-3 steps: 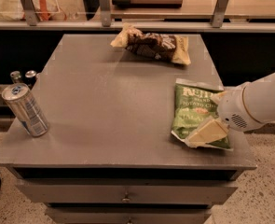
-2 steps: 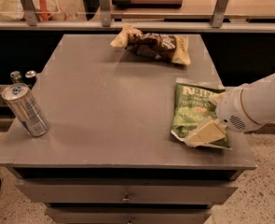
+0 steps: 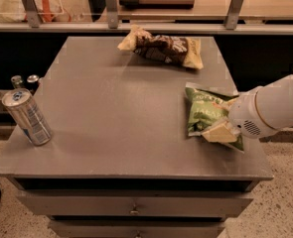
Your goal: Move green jalapeno chip bag near redbull can
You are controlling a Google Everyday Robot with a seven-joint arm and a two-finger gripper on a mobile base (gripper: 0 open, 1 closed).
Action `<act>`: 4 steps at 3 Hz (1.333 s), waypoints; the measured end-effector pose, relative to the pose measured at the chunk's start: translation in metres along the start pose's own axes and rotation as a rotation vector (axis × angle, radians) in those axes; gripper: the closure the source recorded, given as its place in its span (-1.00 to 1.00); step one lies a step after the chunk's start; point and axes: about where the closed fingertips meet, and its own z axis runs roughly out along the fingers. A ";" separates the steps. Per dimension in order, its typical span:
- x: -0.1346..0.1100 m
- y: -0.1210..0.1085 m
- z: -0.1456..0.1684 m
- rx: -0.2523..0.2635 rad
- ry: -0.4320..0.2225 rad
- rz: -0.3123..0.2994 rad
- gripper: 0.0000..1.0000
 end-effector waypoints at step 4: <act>-0.046 -0.059 -0.071 0.007 -0.061 -0.141 1.00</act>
Offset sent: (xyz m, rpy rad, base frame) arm 0.0514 -0.0409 0.0745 -0.0202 -0.0833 0.0694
